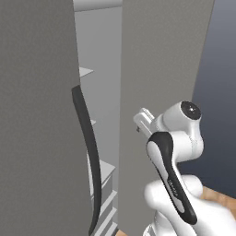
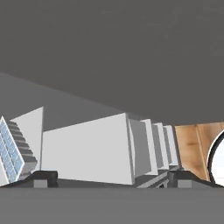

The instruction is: The ice cube tray has been filled with water. Take the tray and place it in the freezer to make ice. Close the freezer door after placing the tray.

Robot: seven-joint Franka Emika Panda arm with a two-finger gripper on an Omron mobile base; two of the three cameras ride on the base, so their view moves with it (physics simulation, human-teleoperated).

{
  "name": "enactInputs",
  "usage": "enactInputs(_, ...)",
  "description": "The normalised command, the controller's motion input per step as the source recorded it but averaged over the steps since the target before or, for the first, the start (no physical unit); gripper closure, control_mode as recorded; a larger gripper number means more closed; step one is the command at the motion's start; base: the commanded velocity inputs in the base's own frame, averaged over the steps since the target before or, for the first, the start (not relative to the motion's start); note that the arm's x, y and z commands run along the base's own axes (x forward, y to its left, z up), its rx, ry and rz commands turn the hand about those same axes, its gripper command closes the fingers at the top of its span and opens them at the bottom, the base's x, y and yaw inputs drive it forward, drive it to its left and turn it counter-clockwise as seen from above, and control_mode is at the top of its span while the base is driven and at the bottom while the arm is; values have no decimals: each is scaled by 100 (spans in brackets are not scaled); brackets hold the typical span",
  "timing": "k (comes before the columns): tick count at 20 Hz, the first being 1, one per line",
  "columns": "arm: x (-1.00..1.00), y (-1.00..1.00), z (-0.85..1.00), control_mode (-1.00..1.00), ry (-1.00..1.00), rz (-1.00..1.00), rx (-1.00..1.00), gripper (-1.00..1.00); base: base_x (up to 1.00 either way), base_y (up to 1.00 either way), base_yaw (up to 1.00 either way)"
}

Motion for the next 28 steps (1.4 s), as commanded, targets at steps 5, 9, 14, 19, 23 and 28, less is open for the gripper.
enactInputs(5,-47,-30,0,100,0,0,0,-100,-22,-10,0)
enactInputs(9,0,0,0,100,0,0,0,-100,-44,-17,3)
enactInputs(14,0,0,0,100,0,0,0,-100,-45,-1,14)
enactInputs(19,0,0,0,100,0,0,0,-100,-21,0,20)
enactInputs(23,0,0,0,100,0,0,0,-100,0,0,27)
enactInputs(28,0,0,0,100,0,0,0,-100,-6,0,29)
